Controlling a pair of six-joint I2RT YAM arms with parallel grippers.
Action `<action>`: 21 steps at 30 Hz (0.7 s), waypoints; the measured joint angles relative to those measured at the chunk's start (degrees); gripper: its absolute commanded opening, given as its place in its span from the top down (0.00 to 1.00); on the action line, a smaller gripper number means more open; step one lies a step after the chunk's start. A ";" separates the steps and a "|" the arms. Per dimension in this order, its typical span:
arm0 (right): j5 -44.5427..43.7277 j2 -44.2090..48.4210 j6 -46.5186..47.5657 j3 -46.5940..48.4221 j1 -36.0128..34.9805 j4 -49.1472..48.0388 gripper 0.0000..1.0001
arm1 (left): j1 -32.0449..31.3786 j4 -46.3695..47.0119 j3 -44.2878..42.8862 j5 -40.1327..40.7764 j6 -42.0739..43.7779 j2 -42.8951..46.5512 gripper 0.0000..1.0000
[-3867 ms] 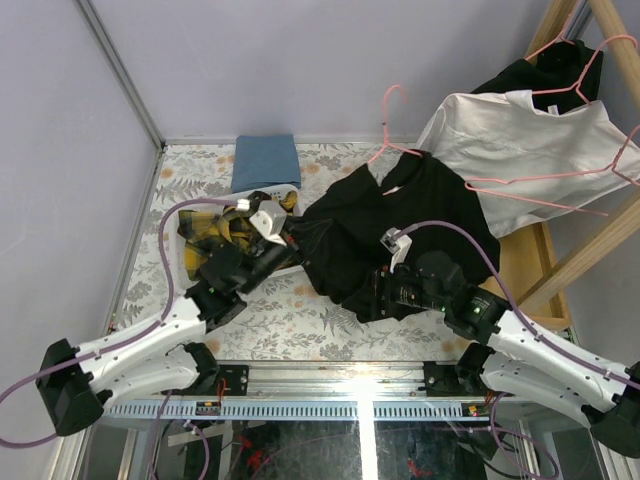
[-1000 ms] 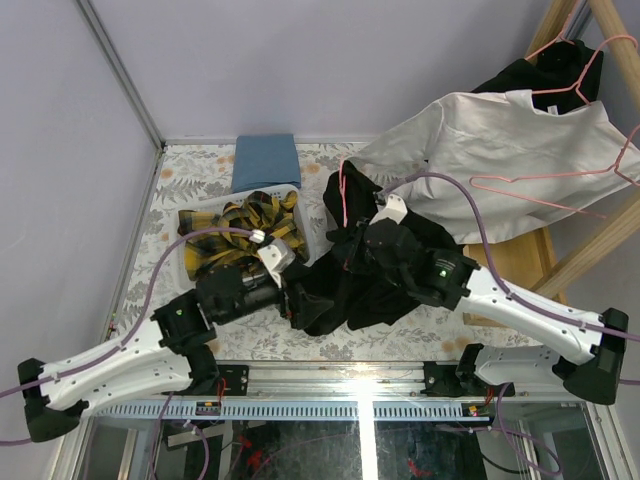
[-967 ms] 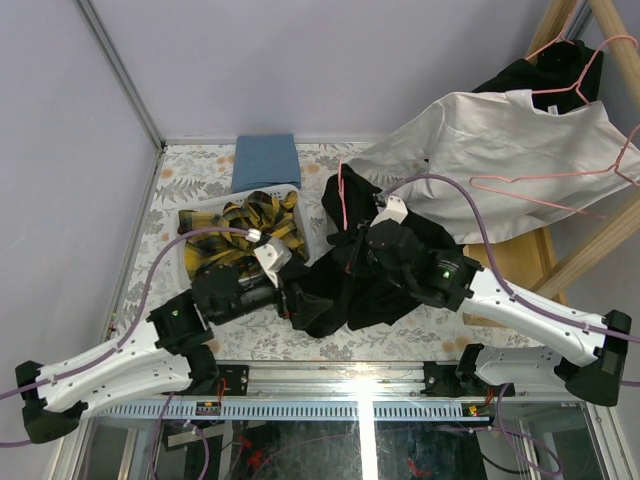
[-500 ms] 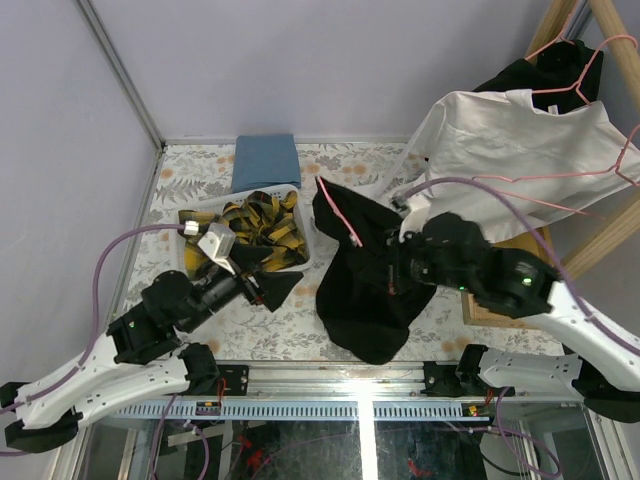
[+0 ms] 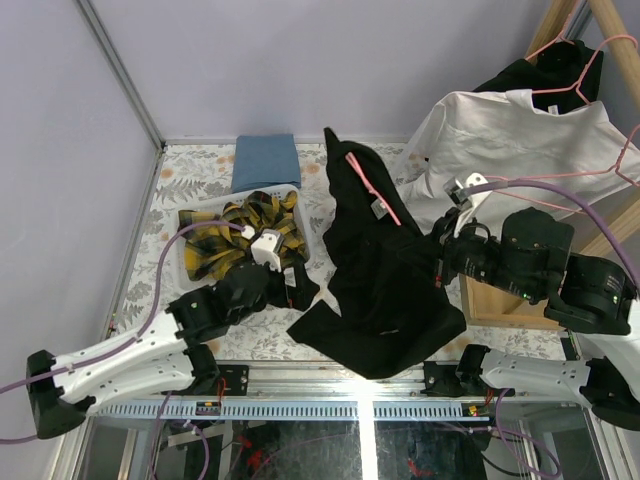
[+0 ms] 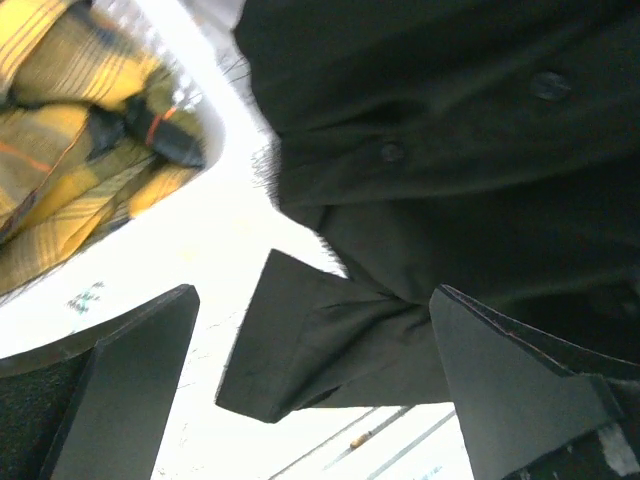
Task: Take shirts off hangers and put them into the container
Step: Remove the shirt from the hanger.
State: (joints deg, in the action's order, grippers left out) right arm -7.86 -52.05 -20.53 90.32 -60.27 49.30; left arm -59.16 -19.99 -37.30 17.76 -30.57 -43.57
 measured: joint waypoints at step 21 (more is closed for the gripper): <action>17.00 1.64 14.16 -0.76 0.00 4.24 1.00 | 29.00 6.16 3.96 -15.52 -4.72 -12.92 0.00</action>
State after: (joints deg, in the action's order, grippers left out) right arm 9.15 -50.41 -6.37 89.56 -60.27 53.54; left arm -30.15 -13.82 -33.34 2.24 -35.29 -56.49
